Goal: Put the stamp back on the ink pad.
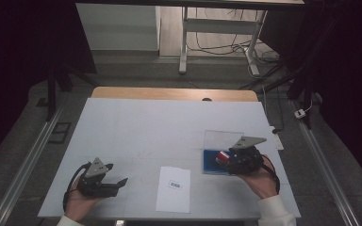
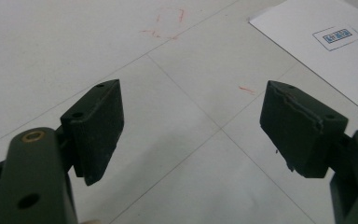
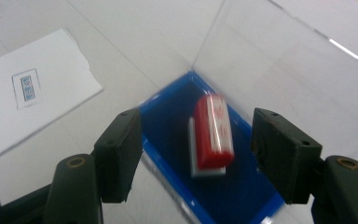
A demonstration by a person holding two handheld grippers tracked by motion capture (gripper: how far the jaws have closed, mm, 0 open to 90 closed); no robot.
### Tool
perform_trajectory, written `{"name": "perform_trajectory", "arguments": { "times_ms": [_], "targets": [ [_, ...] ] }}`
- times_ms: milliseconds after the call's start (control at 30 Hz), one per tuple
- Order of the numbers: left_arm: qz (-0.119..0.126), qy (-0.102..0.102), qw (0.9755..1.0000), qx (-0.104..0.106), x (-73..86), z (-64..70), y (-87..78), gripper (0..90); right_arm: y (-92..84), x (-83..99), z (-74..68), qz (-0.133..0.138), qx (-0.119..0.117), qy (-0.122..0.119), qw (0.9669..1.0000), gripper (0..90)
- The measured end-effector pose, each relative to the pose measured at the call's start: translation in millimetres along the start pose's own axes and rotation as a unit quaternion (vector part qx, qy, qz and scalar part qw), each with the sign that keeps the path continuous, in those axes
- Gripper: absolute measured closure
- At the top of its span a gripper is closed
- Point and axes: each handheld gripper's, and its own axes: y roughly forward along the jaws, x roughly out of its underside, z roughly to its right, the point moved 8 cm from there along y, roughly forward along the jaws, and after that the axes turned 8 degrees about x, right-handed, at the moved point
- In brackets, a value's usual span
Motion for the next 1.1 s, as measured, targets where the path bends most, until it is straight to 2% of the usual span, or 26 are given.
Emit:
{"name": "perform_trajectory", "arguments": {
  "times_ms": [167,300,367,500,733,1100],
  "targets": [
    [0.002,-0.002,1.0,0.001,0.2,0.8,-0.8,22.0,-12.6,20.4,-0.5,0.022,0.013,0.004,0.9997,33.2],
    [0.002,-0.004,1.0,0.004,0.5,1.7,-0.4,22.0,-16.1,39.1,-1.1,0.034,0.007,0.014,0.9993,33.2],
    [0.002,-0.004,1.0,0.003,0.7,2.5,-0.4,22.0,-15.8,48.3,-0.8,0.03,0.005,0.012,0.9995,33.2],
    [0.003,-0.003,1.0,0.004,0.7,3.9,-0.7,22.0,-14.7,62.8,0.4,0.035,0.0,0.023,0.9991,33.3],
    [0.002,-0.004,1.0,0.006,1.5,5.8,-0.2,22.0,-11.9,71.7,2.3,0.04,0.006,0.023,0.9989,33.5],
    [0.0,-0.002,1.0,0.008,1.6,6.7,0.7,22.0,-11.5,71.5,2.7,0.044,0.008,0.02,0.9988,33.5]
  ]
}}
